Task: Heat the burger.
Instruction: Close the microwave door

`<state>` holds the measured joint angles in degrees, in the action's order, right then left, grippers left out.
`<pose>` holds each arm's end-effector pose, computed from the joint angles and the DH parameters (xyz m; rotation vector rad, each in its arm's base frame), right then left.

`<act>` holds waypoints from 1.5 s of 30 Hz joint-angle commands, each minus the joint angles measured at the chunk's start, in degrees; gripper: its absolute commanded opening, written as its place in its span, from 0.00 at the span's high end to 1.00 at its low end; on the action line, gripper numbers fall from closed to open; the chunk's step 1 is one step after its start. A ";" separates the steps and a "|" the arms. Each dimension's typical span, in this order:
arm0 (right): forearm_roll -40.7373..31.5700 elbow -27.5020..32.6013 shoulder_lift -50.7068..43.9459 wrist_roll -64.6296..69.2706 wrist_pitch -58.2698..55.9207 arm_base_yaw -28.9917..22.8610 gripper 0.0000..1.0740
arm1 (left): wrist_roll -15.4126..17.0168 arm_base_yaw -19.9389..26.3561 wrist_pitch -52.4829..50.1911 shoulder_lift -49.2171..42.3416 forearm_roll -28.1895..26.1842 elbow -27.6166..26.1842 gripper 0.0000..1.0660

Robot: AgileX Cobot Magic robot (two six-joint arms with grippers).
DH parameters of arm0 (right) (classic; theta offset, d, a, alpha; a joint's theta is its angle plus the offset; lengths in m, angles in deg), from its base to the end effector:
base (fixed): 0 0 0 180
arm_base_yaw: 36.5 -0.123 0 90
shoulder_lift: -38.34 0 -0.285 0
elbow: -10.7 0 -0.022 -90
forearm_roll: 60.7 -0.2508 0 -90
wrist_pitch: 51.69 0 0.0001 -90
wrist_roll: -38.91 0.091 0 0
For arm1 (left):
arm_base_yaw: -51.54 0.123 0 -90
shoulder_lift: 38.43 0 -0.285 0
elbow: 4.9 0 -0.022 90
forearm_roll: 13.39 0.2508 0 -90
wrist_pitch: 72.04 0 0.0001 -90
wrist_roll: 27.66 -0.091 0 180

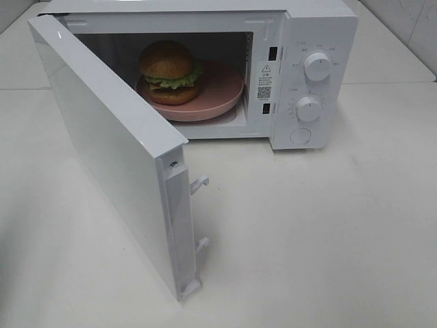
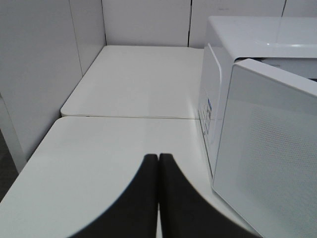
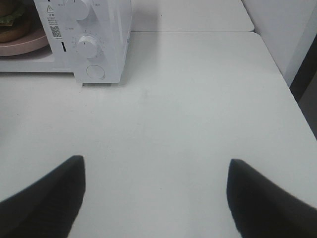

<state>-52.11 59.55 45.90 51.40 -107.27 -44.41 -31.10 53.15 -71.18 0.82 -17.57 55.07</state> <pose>-0.0003 -0.0114 0.2841 0.0765 1.9452 0.0590 0.1199 0.0033 0.2688 -0.0350 1.7463 0.0102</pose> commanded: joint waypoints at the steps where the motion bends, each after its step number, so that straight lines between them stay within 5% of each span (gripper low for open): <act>1: -0.17 0.06 -1.55 -0.17 0.23 0.34 0.30 | -0.11 0.11 -14.50 4.98 1.09 3.90 1.00; 7: -0.17 0.06 -1.55 -0.17 0.23 0.34 0.30 | 0.63 0.11 -27.39 11.80 6.42 6.53 1.00; 11: -0.17 0.06 -1.55 -0.17 0.23 0.34 0.30 | 8.08 0.11 -32.95 19.25 11.06 6.53 1.00; 21: -0.17 0.06 -1.55 -0.17 0.23 0.34 0.30 | 17.30 -0.63 -36.33 31.51 21.54 1.55 1.00; 34: -0.17 0.06 -1.55 -0.17 0.23 0.34 0.30 | 17.07 -10.31 -45.09 44.58 19.37 -0.69 1.00; 45: -0.17 0.06 -1.55 -0.17 0.23 0.34 0.30 | 10.20 -19.02 -45.26 52.02 13.81 -5.39 1.00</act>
<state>-52.11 59.55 45.90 51.40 -107.27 -44.41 -20.21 34.58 -115.70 52.90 -2.96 50.08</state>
